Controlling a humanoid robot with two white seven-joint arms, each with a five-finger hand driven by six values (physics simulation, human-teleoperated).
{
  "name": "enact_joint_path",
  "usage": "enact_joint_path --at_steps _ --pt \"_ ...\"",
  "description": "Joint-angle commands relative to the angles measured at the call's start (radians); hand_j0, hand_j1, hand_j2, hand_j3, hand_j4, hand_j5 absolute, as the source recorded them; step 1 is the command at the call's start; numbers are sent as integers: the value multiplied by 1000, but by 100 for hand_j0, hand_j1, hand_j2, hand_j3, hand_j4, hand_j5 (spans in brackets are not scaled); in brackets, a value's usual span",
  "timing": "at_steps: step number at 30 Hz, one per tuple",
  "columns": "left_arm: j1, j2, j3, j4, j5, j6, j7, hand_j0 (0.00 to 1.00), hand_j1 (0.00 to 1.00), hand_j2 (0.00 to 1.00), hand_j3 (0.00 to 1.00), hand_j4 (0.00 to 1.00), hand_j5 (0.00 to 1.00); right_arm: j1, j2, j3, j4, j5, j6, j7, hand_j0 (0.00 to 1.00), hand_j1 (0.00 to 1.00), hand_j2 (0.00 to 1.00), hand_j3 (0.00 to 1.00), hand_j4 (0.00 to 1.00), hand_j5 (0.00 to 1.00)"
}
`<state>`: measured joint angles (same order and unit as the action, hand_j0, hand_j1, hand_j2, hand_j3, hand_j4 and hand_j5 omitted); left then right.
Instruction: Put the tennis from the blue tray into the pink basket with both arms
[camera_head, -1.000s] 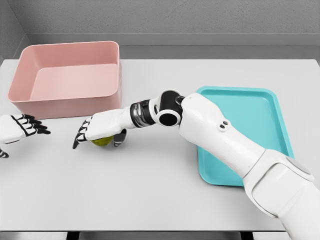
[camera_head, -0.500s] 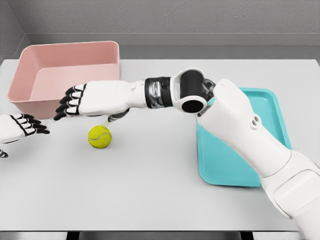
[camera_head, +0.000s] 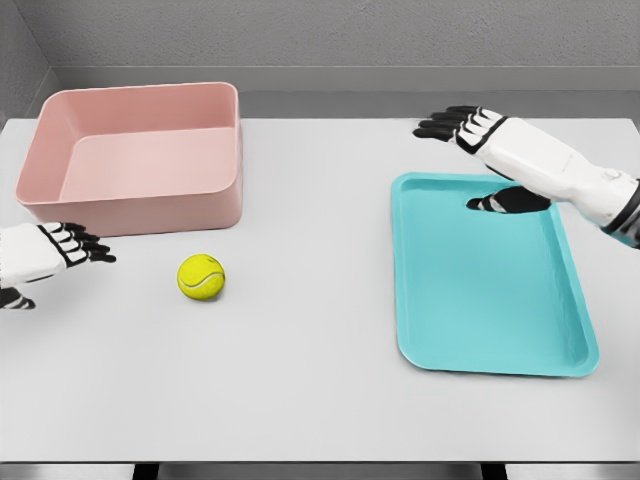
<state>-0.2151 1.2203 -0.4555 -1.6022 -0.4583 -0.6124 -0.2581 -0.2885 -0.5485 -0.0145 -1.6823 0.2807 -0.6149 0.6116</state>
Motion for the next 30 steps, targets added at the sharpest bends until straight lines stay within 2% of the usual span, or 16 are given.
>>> enact_joint_path --at_steps 1,2,6,13,20,24,27,30 --pt "-1 -28 0 -12 6 2 0 100 100 100 100 100 100 8 -22 -160 -2 -80 4 -1 100 100 100 100 100 100" --pt "-7 -45 0 -12 4 2 0 100 100 100 100 100 100 43 -16 -168 -4 -80 4 -1 100 100 100 100 100 100" --pt "-29 -67 -2 -33 1 2 0 100 100 100 100 100 100 108 25 -170 -11 -80 4 -1 100 100 100 100 100 100" --pt "-49 -94 -2 -73 -3 2 0 100 100 100 100 100 100 198 32 -190 6 -78 4 -1 100 100 100 100 100 100" --pt "-81 -157 -12 -71 -25 2 -1 100 100 100 100 100 100 203 33 -188 10 -77 4 -1 100 100 100 100 100 100" --pt "-89 -196 -17 -74 -34 2 -29 100 100 100 100 100 100 203 33 -186 41 -77 4 -1 100 100 100 100 100 100" --pt "-147 -220 -84 -78 -40 2 -29 100 100 100 100 100 100 203 33 -186 42 -77 4 -1 100 100 100 100 100 100" --pt "-167 -235 -104 -79 -49 2 -29 100 100 100 100 100 100 203 33 -186 42 -75 4 -1 100 100 100 100 100 100"
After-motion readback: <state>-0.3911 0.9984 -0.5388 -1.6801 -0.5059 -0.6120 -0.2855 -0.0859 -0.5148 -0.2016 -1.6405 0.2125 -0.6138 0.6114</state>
